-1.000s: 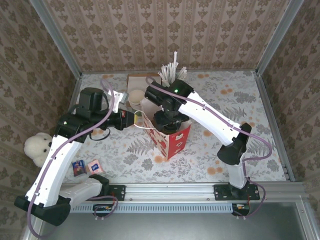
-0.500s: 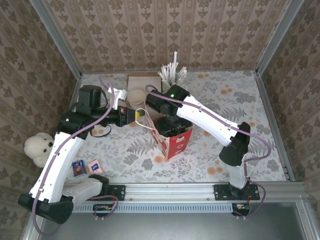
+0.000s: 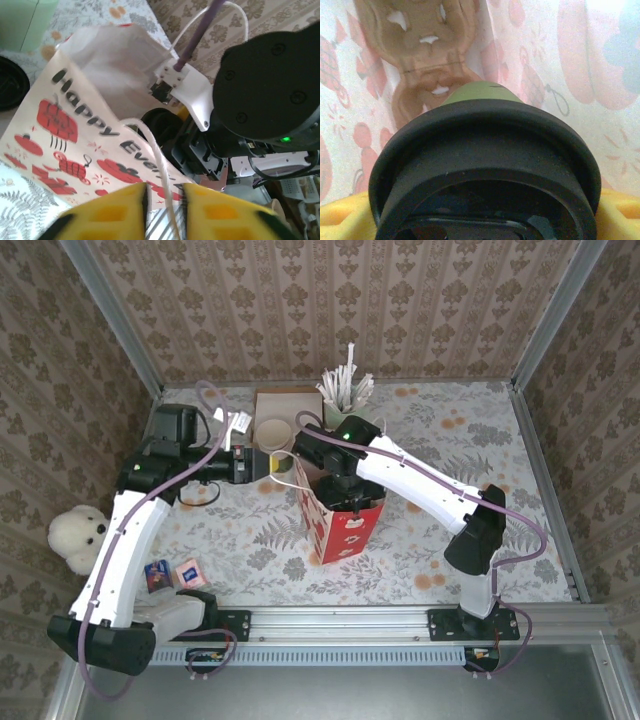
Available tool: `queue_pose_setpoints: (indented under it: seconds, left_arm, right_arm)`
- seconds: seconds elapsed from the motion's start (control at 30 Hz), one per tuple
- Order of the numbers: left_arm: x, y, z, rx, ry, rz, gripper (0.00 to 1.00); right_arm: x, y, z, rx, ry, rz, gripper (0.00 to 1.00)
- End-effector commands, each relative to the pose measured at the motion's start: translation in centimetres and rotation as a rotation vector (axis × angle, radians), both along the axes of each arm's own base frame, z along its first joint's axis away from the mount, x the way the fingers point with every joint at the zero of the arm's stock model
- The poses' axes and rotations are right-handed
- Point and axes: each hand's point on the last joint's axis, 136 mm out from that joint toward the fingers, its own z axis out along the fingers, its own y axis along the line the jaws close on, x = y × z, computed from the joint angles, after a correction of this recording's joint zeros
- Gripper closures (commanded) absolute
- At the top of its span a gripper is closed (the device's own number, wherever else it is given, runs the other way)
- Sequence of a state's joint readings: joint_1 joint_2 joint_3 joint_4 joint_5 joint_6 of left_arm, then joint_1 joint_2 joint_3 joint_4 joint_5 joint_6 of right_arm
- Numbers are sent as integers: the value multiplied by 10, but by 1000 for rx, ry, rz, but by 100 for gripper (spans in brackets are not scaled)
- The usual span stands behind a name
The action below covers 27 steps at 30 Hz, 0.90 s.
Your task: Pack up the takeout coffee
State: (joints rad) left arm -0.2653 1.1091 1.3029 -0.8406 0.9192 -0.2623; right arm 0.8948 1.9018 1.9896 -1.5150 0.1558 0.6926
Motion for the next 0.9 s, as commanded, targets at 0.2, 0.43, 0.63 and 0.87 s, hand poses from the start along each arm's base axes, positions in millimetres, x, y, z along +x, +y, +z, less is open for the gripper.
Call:
queue_pose_setpoints:
  seconds: [0.2, 0.43, 0.63, 0.87]
  left_arm:
    - [70, 62, 26, 208, -294, 311, 23]
    - [100, 10, 22, 222, -442, 23, 24]
    - [100, -23, -4, 340, -529, -202, 18]
    - [100, -43, -36, 350, -436, -425, 17]
  right_arm:
    - [0, 27, 8, 99, -27, 41, 29]
    - [0, 34, 7, 120, -28, 44, 29]
    - [2, 35, 7, 119, -48, 42, 28]
    - [2, 36, 6, 125, -61, 35, 28]
